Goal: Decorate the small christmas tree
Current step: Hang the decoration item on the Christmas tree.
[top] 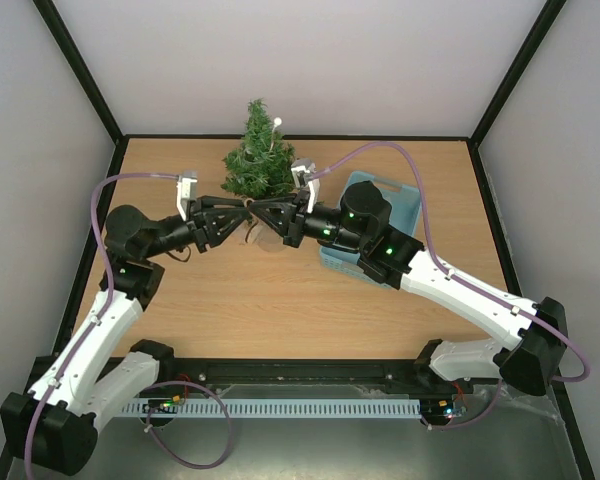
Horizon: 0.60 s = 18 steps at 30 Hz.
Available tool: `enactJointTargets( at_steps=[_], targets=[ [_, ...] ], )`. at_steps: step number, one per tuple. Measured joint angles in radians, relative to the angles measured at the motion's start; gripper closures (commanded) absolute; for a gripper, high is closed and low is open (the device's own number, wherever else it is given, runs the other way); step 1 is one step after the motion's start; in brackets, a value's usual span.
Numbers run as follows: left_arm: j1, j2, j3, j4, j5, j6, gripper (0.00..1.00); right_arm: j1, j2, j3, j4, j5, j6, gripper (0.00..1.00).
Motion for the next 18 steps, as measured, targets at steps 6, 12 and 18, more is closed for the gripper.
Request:
enactJointTargets(
  at_steps=[6,12,18],
  targets=[
    [-0.014,0.003,0.000,0.029,-0.002,-0.026,0.77,0.000,0.000,0.000,0.007,0.001,0.003,0.98],
    [-0.030,0.009,-0.004,0.072,0.000,-0.039,0.98,-0.002,0.000,0.000,0.008,0.018,0.000,0.98],
    [-0.031,0.018,0.002,0.012,-0.015,0.009,0.98,0.001,0.003,0.001,-0.030,0.079,-0.056,0.98]
  ],
)
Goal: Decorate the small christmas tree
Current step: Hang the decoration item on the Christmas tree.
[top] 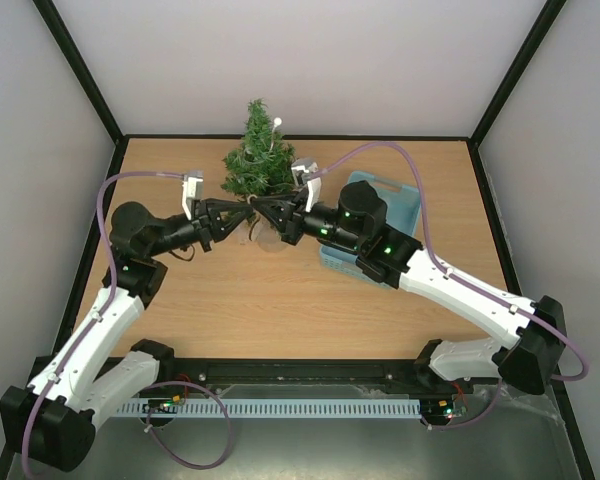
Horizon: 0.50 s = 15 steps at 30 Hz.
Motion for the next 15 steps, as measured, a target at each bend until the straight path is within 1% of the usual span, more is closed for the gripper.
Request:
enactJointTargets(
  at_steps=[6,15],
  targets=[
    [0.000,0.032,0.051,-0.157,-0.070,0.109,0.98,0.000,0.037,0.013,-0.038,0.082,-0.044,0.98],
    [0.000,0.090,0.059,-0.248,-0.153,0.168,0.98,0.001,0.063,0.027,-0.079,0.161,-0.095,0.98]
  ],
)
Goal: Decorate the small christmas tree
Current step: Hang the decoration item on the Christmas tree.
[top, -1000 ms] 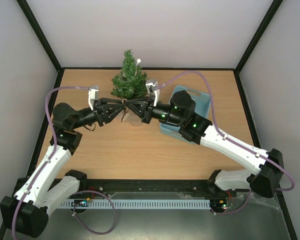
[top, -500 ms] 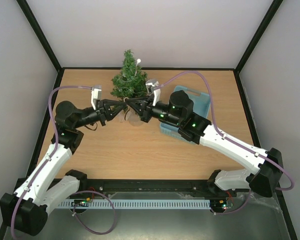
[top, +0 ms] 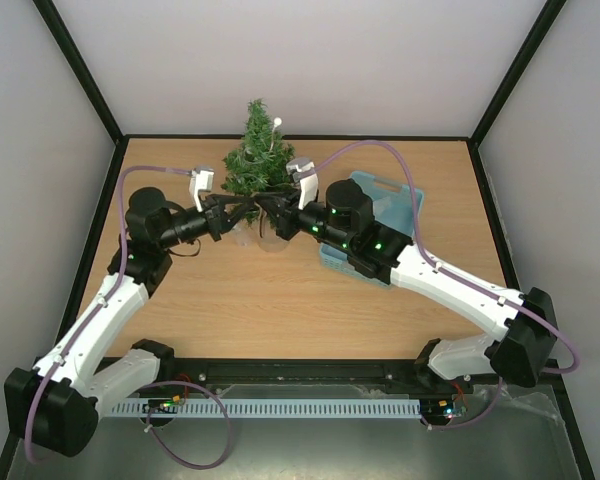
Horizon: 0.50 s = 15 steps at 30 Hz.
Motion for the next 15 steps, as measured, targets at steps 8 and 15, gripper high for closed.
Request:
enactJointTargets(
  at_steps=[8,15],
  targets=[
    [0.002,0.007,0.003,-0.038,-0.052,0.048,0.98,0.000,0.029,0.002,-0.005,0.045,-0.039,0.98],
    [0.008,0.025,0.036,-0.054,-0.072,0.086,0.98,0.000,0.062,0.002,-0.005,0.060,-0.059,0.98]
  ],
)
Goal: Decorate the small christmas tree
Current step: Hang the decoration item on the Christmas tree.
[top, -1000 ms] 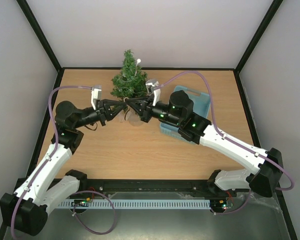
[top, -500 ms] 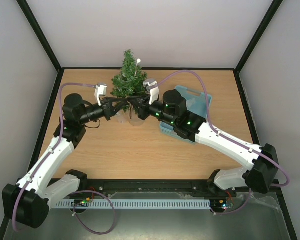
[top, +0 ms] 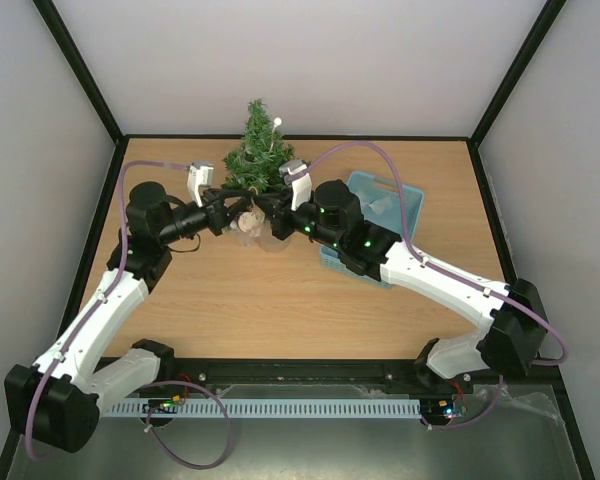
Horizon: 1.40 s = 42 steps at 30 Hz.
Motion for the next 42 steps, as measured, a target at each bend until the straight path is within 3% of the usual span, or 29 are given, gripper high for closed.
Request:
enactJointTargets(
  at_steps=[42],
  targets=[
    [0.012,0.093,0.077,-0.040,-0.034,0.106,0.98,0.000,0.050,0.017,0.031,0.153,-0.072,0.98]
  ],
)
